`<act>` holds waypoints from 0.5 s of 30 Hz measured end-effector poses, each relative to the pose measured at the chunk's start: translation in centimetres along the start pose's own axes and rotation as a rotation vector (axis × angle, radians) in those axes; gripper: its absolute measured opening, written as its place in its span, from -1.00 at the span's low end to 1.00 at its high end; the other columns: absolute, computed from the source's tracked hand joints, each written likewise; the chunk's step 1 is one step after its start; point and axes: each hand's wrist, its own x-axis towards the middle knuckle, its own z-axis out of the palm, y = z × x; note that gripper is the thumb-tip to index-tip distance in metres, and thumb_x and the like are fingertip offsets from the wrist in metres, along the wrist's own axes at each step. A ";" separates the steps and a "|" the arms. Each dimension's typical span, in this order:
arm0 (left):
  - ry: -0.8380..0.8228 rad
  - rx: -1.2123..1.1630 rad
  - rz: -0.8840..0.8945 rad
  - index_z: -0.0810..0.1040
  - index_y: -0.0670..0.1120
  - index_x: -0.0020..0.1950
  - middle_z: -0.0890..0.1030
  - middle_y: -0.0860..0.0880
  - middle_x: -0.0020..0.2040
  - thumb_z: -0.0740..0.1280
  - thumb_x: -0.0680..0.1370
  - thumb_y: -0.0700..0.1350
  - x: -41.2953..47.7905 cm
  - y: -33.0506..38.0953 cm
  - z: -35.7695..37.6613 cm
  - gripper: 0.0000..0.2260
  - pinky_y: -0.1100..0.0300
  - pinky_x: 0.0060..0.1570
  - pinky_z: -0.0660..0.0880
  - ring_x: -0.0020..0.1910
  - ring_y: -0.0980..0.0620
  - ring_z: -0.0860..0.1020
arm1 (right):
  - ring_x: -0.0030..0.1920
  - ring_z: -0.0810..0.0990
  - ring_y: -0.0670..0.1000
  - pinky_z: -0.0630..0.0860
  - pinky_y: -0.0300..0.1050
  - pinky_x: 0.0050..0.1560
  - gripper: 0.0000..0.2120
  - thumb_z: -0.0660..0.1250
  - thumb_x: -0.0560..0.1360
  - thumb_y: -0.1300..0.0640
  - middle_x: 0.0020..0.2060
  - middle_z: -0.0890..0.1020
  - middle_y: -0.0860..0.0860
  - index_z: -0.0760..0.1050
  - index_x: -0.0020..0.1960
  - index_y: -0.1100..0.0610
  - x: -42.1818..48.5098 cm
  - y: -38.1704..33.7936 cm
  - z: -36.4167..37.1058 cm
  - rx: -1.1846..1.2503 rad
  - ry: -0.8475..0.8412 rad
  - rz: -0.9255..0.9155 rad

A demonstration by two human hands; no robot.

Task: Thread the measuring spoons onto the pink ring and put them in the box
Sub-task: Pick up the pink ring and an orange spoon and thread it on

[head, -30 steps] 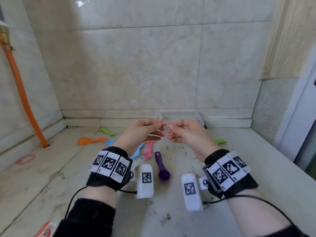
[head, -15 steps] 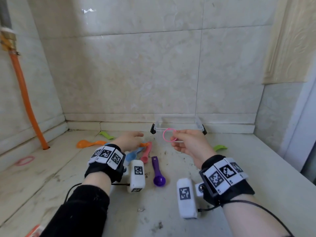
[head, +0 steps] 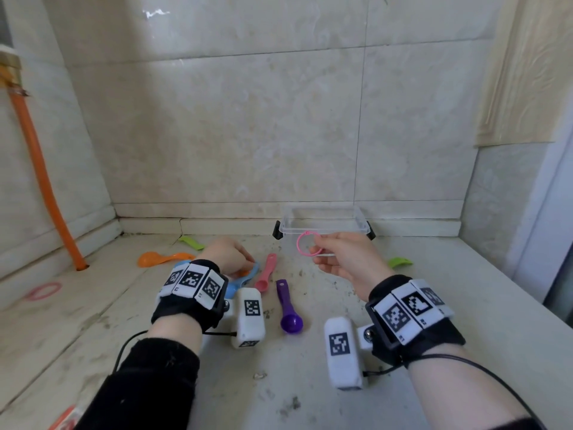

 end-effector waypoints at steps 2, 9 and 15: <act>0.071 -0.004 0.010 0.64 -0.04 -0.10 0.64 0.00 -0.13 0.39 0.49 -0.15 -0.4 0.0 -0.1 -0.96 0.19 -0.12 0.54 -0.15 0.06 0.58 | -0.34 0.60 -0.02 0.61 -0.21 -0.26 -0.93 0.37 0.52 0.24 -0.21 0.67 0.13 0.58 -0.06 0.25 0.0 0.0 0.1 -0.003 -0.002 0.000; 0.011 0.087 -0.056 0.60 -0.02 0.15 0.61 -0.09 -0.03 0.27 0.51 -0.30 -1.1 -0.5 -1.4 -0.70 0.15 -0.16 0.55 -0.12 -0.05 0.58 | -0.34 0.61 -0.03 0.60 -0.22 -0.27 -0.93 0.38 0.52 0.22 -0.23 0.68 0.10 0.60 -0.05 0.22 0.0 0.2 0.1 -0.023 -0.007 0.019; -0.144 0.174 -0.047 0.61 0.02 0.01 0.61 -0.03 -0.05 0.32 0.49 -0.31 -1.2 -0.8 -1.5 -0.75 0.11 -0.06 0.61 -0.08 -0.02 0.61 | -0.32 0.62 -0.03 0.59 -0.22 -0.27 -0.93 0.38 0.52 0.21 -0.21 0.69 0.10 0.60 -0.04 0.22 -0.1 0.1 0.2 -0.039 -0.024 0.022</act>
